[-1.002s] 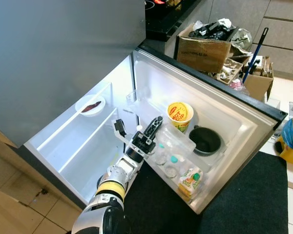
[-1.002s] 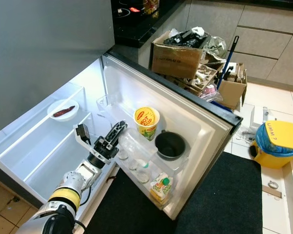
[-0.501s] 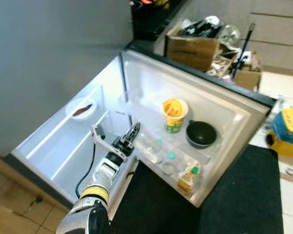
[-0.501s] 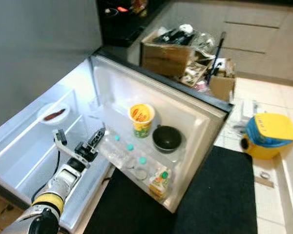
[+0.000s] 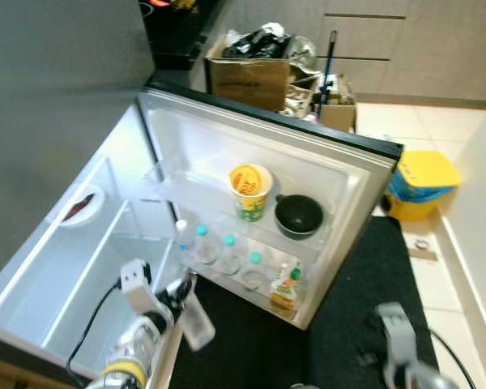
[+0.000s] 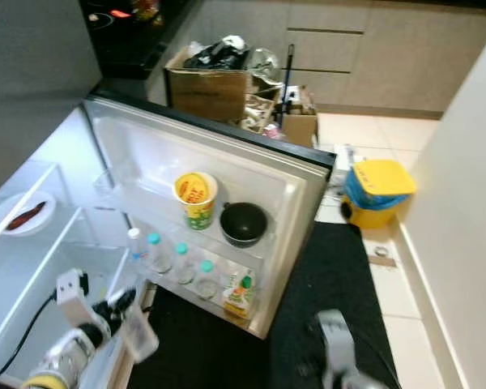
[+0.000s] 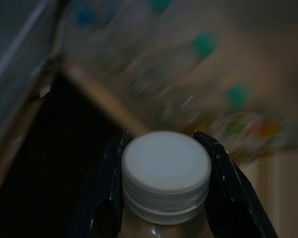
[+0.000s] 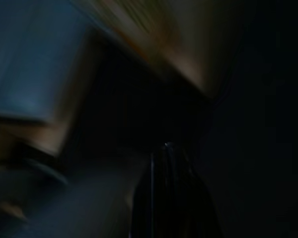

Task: Restocking fridge

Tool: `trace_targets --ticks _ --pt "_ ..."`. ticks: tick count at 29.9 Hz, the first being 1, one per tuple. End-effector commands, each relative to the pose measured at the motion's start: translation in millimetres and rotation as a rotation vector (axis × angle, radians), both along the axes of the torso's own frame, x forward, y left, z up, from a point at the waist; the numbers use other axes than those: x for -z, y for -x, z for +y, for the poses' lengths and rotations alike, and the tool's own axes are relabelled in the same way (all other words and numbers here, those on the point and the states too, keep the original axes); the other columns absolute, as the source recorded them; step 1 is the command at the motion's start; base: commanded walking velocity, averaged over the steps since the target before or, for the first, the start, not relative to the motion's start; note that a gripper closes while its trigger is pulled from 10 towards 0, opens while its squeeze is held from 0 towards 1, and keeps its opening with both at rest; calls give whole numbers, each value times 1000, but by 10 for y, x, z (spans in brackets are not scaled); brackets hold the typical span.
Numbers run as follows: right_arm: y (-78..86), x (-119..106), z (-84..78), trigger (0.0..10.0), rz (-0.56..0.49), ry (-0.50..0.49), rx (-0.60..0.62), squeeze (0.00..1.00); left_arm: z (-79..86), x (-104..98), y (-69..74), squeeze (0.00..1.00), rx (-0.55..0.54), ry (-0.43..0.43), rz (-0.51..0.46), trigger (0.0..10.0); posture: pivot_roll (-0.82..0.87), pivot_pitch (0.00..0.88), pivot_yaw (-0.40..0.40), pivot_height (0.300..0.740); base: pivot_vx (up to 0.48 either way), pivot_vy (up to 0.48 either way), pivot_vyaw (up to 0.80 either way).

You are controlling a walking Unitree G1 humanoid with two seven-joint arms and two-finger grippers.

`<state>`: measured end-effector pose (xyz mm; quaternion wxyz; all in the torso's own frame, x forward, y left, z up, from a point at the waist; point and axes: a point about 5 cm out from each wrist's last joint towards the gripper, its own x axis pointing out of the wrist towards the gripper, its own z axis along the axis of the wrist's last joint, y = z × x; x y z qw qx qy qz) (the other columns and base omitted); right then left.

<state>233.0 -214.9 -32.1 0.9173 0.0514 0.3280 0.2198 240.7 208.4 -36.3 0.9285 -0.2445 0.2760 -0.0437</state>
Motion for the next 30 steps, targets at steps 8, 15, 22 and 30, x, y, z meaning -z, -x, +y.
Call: trace_targets --ticks 8,15,22,30 --pt "-216 -596 537 10000 -185 -387 -496 0 25 391 600 0 53 -142 250 10000 -83 60 35 740 0 0 0" --pt "-434 -926 656 10000 -376 -362 -553 0 -33 485 766 0 85 -171 312 10000 -81 62 29 740 0 0 0" --pt "-663 -908 422 10000 -345 -50 -415 0 -70 484 749 0 87 -168 304 10000 -80 63 23 740 0 0 0" --pt "-706 -769 105 10000 -202 227 -298 0 -101 466 697 0 64 -146 288 10000 -75 62 18 740 0 0 0"
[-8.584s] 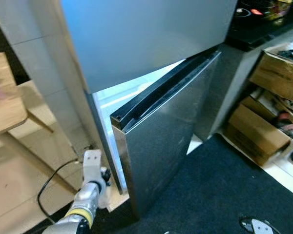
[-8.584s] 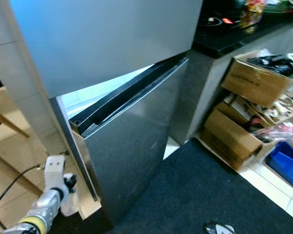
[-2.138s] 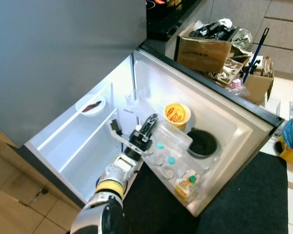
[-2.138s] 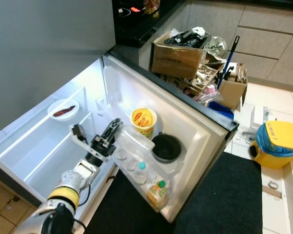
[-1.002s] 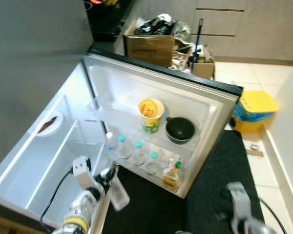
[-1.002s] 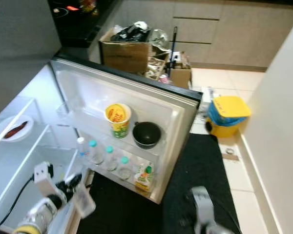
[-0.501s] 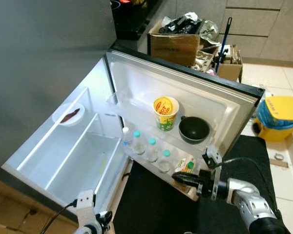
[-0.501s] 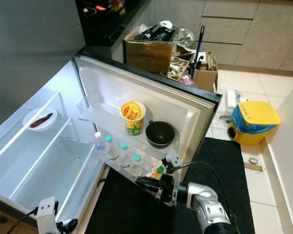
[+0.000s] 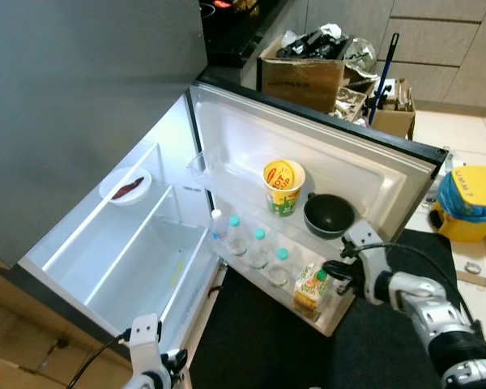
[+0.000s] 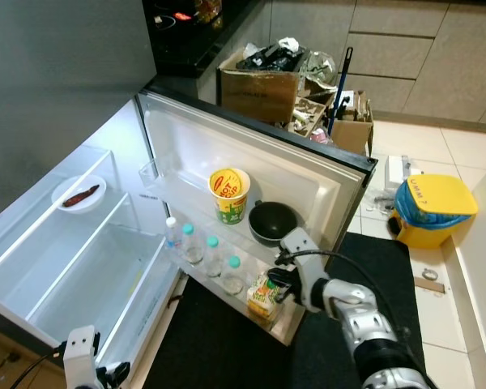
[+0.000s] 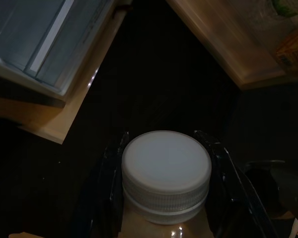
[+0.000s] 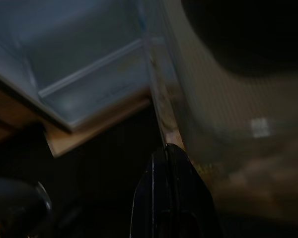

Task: Restocking fridge

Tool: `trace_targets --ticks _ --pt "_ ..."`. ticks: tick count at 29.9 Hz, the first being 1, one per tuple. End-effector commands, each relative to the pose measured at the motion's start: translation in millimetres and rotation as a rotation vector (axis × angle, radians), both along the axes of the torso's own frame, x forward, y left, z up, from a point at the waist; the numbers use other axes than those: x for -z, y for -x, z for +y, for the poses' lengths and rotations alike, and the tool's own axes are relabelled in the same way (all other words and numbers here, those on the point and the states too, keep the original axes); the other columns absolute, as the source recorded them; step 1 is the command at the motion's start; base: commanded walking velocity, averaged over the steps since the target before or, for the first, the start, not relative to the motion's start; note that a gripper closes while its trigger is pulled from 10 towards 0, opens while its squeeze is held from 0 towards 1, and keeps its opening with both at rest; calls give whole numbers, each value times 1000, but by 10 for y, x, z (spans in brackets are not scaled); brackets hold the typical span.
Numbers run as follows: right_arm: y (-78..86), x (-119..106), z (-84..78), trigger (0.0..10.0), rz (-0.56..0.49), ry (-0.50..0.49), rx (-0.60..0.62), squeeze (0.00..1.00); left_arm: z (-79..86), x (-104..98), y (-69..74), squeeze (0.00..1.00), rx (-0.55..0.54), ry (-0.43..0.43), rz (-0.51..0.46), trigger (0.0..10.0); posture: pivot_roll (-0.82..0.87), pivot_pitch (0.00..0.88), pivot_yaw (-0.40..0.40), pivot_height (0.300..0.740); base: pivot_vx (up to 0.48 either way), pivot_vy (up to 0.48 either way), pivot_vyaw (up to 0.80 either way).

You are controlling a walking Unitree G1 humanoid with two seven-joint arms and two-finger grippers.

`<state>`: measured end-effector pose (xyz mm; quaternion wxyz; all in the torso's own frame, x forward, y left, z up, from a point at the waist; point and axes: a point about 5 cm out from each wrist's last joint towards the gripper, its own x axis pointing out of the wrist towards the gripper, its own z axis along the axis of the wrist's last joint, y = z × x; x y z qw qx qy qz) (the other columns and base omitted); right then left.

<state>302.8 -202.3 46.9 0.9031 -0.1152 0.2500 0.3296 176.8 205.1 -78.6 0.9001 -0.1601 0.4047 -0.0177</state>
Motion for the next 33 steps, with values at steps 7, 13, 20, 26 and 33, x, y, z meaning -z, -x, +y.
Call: trace_targets --ticks 7,13,20,26,33 --pt "-136 -45 -276 10000 -71 109 248 0 -97 47 58 0 5 24 28 10000 -76 63 20 740 0 0 0" --pt "-246 -198 -446 10000 -173 104 420 0 -85 69 110 0 4 20 43 10000 -77 64 21 740 0 0 0" --pt "-332 -397 -668 10000 -308 153 566 0 -93 86 147 0 5 22 53 10000 -80 68 16 740 0 0 0" --pt "-357 -630 -944 10000 -420 198 685 0 -72 89 155 0 4 17 64 10000 -81 69 17 740 0 0 0" --pt "-327 -740 -1133 10000 -482 237 784 0 -63 88 153 0 5 13 66 10000 -79 67 18 740 0 0 0"
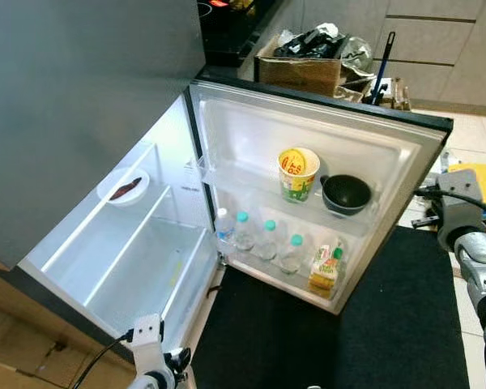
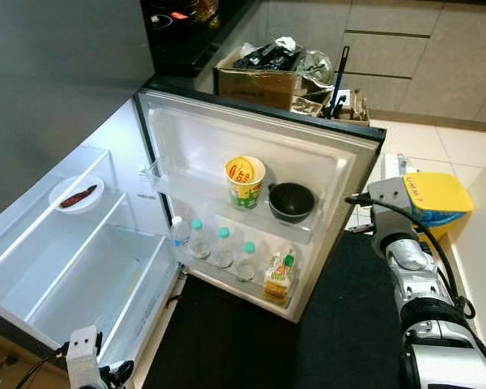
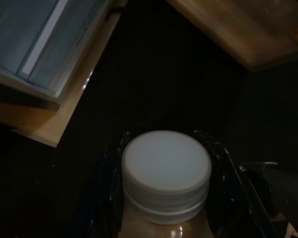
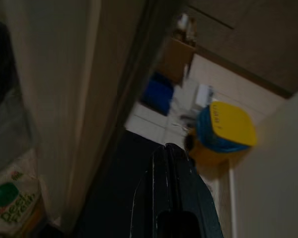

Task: Restocking fridge

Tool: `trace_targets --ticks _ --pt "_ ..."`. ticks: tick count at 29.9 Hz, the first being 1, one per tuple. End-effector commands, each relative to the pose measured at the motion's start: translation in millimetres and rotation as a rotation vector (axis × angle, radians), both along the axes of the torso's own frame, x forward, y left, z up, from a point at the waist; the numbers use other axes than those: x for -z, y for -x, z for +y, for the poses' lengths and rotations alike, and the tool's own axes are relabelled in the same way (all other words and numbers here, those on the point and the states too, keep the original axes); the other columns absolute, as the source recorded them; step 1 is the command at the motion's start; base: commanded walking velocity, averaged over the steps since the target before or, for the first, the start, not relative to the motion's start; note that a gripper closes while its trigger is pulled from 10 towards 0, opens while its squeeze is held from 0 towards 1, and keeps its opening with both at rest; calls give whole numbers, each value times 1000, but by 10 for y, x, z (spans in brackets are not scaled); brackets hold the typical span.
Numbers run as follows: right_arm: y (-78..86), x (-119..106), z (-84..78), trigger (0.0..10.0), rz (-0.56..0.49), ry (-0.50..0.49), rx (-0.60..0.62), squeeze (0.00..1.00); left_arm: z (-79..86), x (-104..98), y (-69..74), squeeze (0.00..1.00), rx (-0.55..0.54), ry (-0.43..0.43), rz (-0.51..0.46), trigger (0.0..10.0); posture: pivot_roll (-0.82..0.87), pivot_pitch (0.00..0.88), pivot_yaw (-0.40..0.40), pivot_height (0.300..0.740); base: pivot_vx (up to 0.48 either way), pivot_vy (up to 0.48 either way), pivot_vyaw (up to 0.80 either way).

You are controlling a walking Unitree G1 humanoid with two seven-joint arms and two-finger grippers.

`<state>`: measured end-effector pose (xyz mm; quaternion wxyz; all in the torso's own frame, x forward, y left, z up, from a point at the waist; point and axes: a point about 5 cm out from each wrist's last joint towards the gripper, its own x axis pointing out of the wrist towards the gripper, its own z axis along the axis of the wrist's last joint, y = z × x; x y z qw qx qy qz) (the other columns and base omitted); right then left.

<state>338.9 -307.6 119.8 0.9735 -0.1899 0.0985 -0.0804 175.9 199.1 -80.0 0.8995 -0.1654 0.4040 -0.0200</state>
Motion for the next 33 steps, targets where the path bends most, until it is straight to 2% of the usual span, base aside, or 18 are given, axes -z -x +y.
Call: trace_targets --ticks 1,5,9,10,11,13,16,18,20,21,22,23,24,26,28,29,33 --pt "60 -8 -129 10000 -27 16 77 0 -1 74 146 0 8 0 68 10000 -79 65 20 740 0 0 0" --pt "120 94 -142 10000 -6 16 102 0 1 75 149 0 10 -1 67 10000 -79 65 20 740 0 0 0" --pt "424 698 -19 10000 205 -72 139 0 -2 72 144 0 13 -3 62 10000 -78 56 24 740 0 0 0" --pt "424 698 -19 10000 205 -72 139 0 -2 72 144 0 13 -3 62 10000 -78 56 24 740 0 0 0" --pt "516 843 25 10000 251 -115 146 0 -3 69 138 0 11 -3 60 10000 -78 56 24 740 0 0 0" --pt "863 1276 162 10000 424 -195 172 0 -5 47 87 0 4 -2 42 10000 -74 52 26 740 0 0 -359" --pt "1310 1664 289 10000 595 -247 213 0 -7 -5 -22 0 -9 8 2 10000 -74 51 26 740 0 0 -737" --pt "1340 1685 295 10000 605 -246 215 0 -7 -9 -31 0 -10 9 -1 10000 -74 51 26 740 0 0 -750" --pt "1534 1804 315 10000 668 -262 239 0 -13 -62 -133 0 -11 14 -40 10000 -73 45 28 740 0 0 -763" --pt "1534 1804 315 10000 668 -262 239 0 -13 -62 -133 0 -11 14 -40 10000 -73 45 28 740 0 0 -763" --pt "1764 1920 323 10000 744 -256 257 0 -33 -150 -291 0 2 15 -100 10000 -72 44 27 740 0 0 -763" --pt "1837 1952 324 10000 768 -252 261 0 -43 -190 -357 0 7 18 -126 10000 -72 44 27 740 0 0 -763" --pt "1837 1952 324 10000 768 -252 261 0 -43 -190 -357 0 7 18 -126 10000 -72 44 27 740 0 0 -763" --pt "1955 2000 326 10000 808 -244 261 0 -54 -271 -483 0 15 20 -175 10000 -71 42 27 740 0 0 -763" --pt "1993 2014 326 10000 821 -241 260 0 -56 -300 -526 0 18 19 -191 10000 -71 42 27 740 0 0 -763" --pt "2077 2042 318 10000 845 -241 268 0 -76 -382 -643 0 37 13 -234 10000 -71 42 27 740 0 0 -763" --pt "2113 2059 333 10000 860 -235 260 0 -108 -431 -717 0 64 1 -257 10000 -81 39 33 740 0 0 -763"
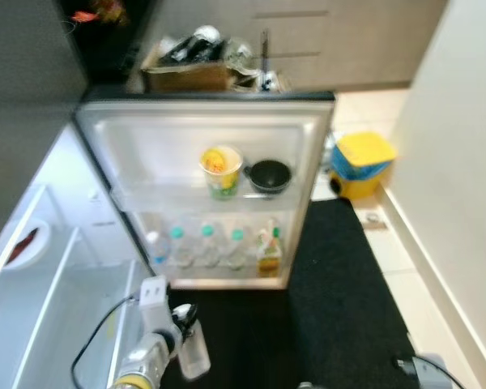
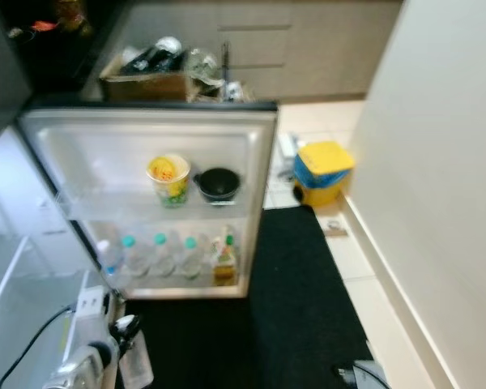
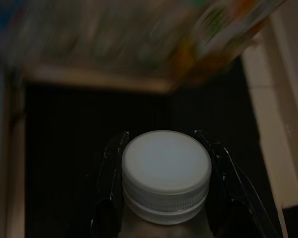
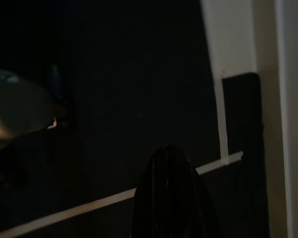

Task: Restocking fridge

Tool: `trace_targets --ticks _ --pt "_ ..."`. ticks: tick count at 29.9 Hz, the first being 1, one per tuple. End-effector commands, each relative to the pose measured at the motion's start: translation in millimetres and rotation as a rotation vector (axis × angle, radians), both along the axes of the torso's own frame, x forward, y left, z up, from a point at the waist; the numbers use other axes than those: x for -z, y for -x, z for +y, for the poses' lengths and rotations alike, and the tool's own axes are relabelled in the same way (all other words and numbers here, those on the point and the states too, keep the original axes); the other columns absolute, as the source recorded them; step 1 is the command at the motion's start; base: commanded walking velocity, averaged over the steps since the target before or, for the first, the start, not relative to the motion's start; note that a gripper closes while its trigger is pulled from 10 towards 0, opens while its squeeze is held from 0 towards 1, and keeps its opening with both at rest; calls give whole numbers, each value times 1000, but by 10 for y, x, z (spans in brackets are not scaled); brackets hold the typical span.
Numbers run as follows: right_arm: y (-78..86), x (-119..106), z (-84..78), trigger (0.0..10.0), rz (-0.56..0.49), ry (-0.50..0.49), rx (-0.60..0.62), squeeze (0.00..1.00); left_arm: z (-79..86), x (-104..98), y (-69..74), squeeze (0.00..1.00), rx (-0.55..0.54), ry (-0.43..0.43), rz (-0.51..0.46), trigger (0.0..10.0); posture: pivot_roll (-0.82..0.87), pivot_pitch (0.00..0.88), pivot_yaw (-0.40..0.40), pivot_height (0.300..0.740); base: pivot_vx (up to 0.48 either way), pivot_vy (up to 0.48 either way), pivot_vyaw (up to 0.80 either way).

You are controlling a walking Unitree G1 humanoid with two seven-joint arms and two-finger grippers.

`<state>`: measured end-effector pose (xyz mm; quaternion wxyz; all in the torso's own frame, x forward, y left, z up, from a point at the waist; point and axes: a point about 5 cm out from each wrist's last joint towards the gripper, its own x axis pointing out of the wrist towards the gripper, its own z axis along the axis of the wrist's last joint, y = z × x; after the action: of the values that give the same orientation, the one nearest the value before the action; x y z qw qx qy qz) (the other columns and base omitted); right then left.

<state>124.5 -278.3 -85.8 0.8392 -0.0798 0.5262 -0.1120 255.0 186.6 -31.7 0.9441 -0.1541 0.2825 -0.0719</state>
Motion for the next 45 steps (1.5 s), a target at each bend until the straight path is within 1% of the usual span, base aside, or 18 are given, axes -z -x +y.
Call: trace_targets --ticks 1,10,18,19,21,22,23,24,28,29,31,35,39,40,41,43,44,45 --pt "-33 7 50 10000 -1 -7 -21 0 2 42 59 0 8 -14 11 10000 -81 39 33 740 0 0 -763" --pt "-122 0 126 10000 -13 -1 -84 0 -45 11 9 0 5 -18 -8 10000 -83 37 31 740 0 0 -749" --pt "-165 -11 150 10000 -27 1 -126 0 -59 -51 -70 0 1 -13 -39 10000 -82 37 31 740 0 0 0" --pt "-215 -26 176 10000 -56 -18 -134 0 -57 -89 -108 0 7 -15 -61 10000 -80 38 32 740 0 0 0" --pt "-234 -32 183 10000 -66 -24 -137 0 -55 -98 -118 0 8 -16 -67 10000 -80 38 32 740 0 0 0" --pt "-311 -64 207 10000 -106 -43 -167 0 -38 -129 -148 0 2 -17 -84 10000 -80 38 32 740 0 0 0" --pt "-311 -64 207 10000 -106 -43 -167 0 -38 -129 -148 0 2 -17 -84 10000 -80 38 32 740 0 0 0" --pt "-419 -107 254 10000 -154 -72 -213 0 -11 -174 -188 0 -7 -12 -110 10000 -80 42 35 740 0 0 0" --pt "-592 -186 336 10000 -220 -119 -299 0 49 -271 -263 0 -19 23 -167 10000 -80 43 35 740 0 0 0" --pt "-592 -186 336 10000 -220 -119 -299 0 49 -271 -263 0 -19 23 -167 10000 -80 43 35 740 0 0 0" --pt "-689 -233 384 10000 -245 -138 -360 0 111 -353 -318 0 -23 59 -214 10000 -81 45 30 740 0 0 0" --pt "-786 -281 410 10000 -254 -122 -420 0 176 -436 -355 0 6 96 -264 10000 -79 41 27 740 0 0 0" --pt "-786 -279 409 10000 -246 -121 -425 0 194 -417 -328 0 11 112 -258 10000 -79 37 29 740 0 0 0" --pt "-772 -269 413 10000 -238 -122 -431 0 185 -420 -323 0 20 138 -266 10000 -80 37 28 740 0 0 0" --pt "-772 -269 413 10000 -238 -122 -431 0 185 -420 -323 0 20 138 -266 10000 -80 37 28 740 0 0 0" --pt "-747 -255 422 10000 -232 -133 -436 0 156 -454 -326 0 63 227 -300 10000 -82 37 28 740 0 0 0" --pt "-760 -264 457 10000 -254 -191 -431 0 144 -549 -340 0 159 389 -356 10000 -80 40 25 740 0 0 0" --pt "-782 -280 486 10000 -273 -235 -433 0 162 -608 -348 0 204 452 -386 10000 -82 40 26 740 0 0 0"
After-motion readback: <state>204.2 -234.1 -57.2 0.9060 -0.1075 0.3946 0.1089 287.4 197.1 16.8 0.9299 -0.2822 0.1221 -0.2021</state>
